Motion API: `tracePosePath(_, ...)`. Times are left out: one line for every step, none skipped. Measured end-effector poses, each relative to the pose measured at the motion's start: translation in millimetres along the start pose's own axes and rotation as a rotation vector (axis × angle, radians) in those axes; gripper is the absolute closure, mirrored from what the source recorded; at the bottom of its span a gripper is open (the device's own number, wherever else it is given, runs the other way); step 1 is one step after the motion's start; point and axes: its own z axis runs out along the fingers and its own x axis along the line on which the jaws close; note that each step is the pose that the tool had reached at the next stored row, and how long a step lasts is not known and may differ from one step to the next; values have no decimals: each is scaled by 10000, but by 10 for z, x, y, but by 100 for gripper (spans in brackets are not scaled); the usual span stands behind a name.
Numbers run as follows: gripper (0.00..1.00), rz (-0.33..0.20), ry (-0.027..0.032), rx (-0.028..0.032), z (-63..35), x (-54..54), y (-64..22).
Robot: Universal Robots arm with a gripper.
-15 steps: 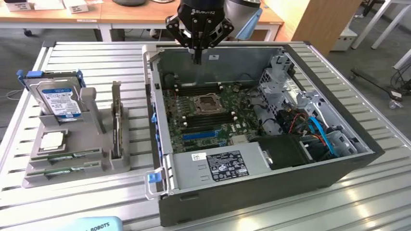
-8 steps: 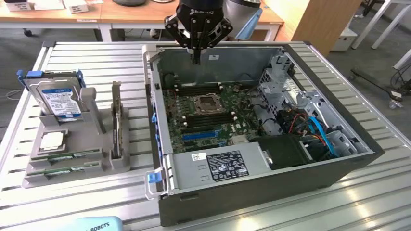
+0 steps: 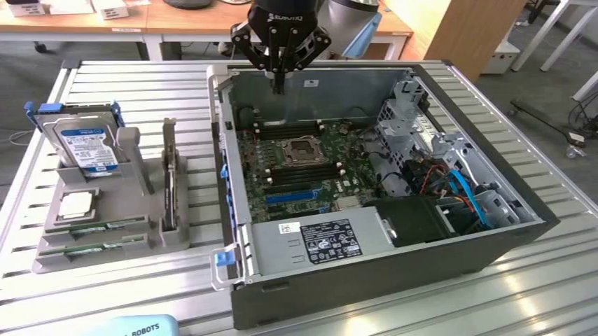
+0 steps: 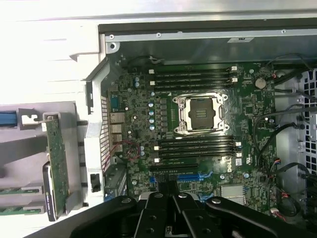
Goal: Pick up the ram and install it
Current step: 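Reach for the ram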
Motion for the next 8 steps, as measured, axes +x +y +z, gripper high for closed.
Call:
tracePosePath(90, 0, 0, 0, 1, 18, -1)
tracePosePath(90, 1, 0, 1, 1, 35, -3)
tracePosePath(90, 2, 0, 0, 2, 54, -4)
tracePosePath(90, 4, 0, 0, 2, 73, -5)
tracePosePath(90, 5, 0, 0, 3, 92, -7)
tracePosePath(90, 6, 0, 0, 4, 111, -8)
tracePosePath(90, 7, -1, -1, 5, 131, -10)
tracePosePath(90, 7, 0, 0, 6, 153, -11)
